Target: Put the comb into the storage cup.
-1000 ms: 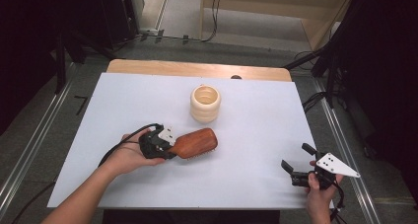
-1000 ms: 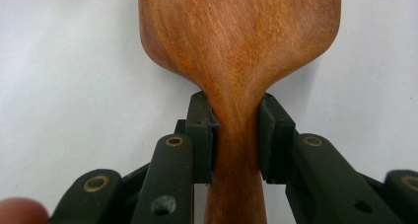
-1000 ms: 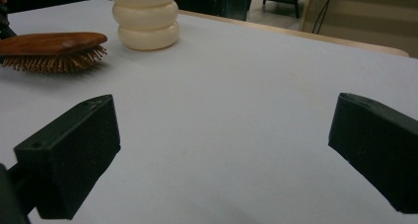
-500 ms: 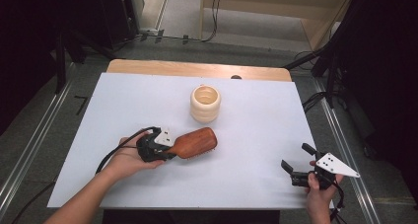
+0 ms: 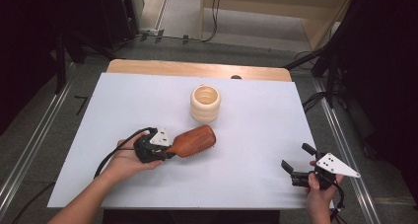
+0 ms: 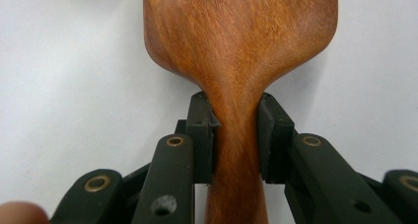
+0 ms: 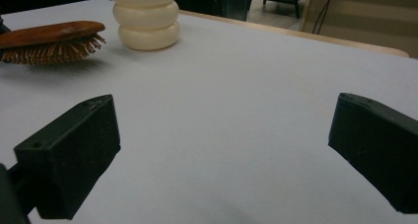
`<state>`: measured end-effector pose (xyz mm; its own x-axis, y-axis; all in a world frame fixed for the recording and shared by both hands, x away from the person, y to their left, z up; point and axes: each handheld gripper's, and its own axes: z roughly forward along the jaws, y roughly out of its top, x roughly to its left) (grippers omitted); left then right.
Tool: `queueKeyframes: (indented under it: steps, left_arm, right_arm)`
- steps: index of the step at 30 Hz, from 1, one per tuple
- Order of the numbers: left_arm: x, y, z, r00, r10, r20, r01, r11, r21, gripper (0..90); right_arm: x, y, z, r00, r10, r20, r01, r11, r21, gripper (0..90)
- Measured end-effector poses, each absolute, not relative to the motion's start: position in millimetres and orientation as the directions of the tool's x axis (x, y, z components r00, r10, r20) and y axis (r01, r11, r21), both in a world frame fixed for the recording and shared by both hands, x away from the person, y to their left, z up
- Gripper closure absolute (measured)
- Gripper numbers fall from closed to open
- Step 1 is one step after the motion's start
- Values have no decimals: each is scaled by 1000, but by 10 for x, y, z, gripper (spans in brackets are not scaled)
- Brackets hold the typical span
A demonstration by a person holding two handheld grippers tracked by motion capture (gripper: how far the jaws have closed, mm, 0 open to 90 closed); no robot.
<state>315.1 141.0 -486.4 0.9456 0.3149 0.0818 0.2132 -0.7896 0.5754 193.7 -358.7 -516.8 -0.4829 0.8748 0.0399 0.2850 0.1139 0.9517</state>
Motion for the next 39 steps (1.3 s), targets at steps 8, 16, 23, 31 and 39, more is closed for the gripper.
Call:
queueKeyframes:
  steps: [8,16,23,31,39]
  left_arm:
    - [3145,1463,-4795,935,348,66,230,-738,635,723]
    - [3123,1485,-4736,923,382,43,243,-665,707,723]
    - [3075,1485,-4727,914,404,26,251,-614,748,723]
    - [3027,1488,-4714,908,418,18,248,-572,782,723]
    - [2993,1494,-4716,903,430,0,254,-535,806,723]
  right_arm:
    - [1935,-3588,-5165,-483,875,40,285,114,952,0]
    - [1934,-3581,-5154,-482,876,31,285,123,950,0]
    - [1929,-3572,-5127,-484,874,41,288,115,951,0]
    - [1950,-3496,-5072,-508,860,52,291,115,950,0]
    - [1986,-3368,-4933,-542,838,68,287,108,952,0]
